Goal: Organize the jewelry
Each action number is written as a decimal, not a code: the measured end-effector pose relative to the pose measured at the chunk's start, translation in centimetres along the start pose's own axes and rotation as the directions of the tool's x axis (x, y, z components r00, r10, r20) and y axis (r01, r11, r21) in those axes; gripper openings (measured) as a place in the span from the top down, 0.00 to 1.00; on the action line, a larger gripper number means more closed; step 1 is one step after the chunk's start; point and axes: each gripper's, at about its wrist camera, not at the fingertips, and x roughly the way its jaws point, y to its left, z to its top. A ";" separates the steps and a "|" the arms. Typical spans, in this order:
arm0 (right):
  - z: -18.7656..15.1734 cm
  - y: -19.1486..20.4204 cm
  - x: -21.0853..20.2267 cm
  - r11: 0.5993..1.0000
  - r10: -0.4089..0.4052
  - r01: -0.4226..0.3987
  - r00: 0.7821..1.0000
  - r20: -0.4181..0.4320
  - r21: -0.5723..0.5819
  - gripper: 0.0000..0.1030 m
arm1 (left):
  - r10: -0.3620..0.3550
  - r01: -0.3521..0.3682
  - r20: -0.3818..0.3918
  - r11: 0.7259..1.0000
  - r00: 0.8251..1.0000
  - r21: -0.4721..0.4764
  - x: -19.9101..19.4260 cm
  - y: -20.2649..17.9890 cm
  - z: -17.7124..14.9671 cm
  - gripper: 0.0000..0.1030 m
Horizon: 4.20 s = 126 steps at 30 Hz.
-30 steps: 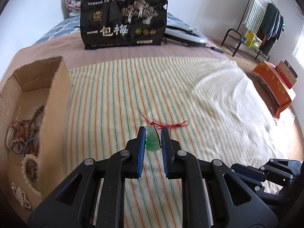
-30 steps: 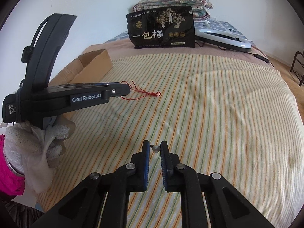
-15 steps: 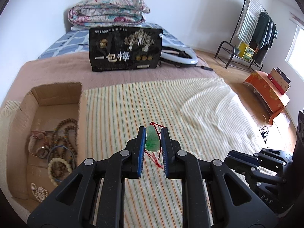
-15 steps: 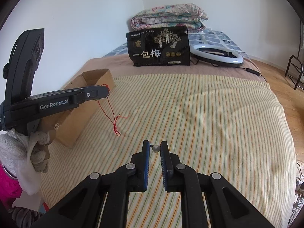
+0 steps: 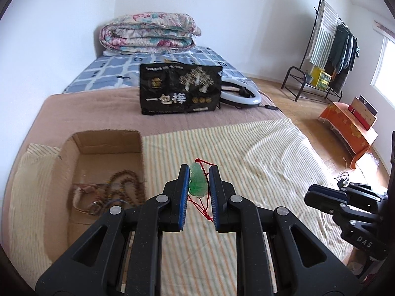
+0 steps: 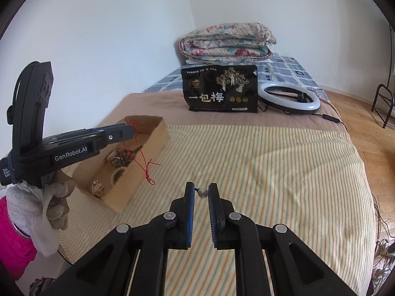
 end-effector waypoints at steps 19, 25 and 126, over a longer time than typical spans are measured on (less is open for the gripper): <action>2.8 9.7 2.4 0.994 0.102 -0.102 0.995 0.003 -0.027 0.91 | 0.087 -0.086 0.031 0.995 0.996 -0.048 -3.6 10.0 0.8 0.86; 2.8 11.7 4.6 0.991 0.131 -0.132 0.991 -0.021 -0.016 0.91 | 0.110 -0.109 0.017 0.991 0.994 -0.078 -3.3 12.7 0.0 0.86; 1.8 13.7 -0.4 0.986 -0.081 0.106 0.978 0.191 -0.126 0.00 | 0.332 -0.320 0.130 0.942 0.934 -0.105 -14.3 9.2 -5.2 0.06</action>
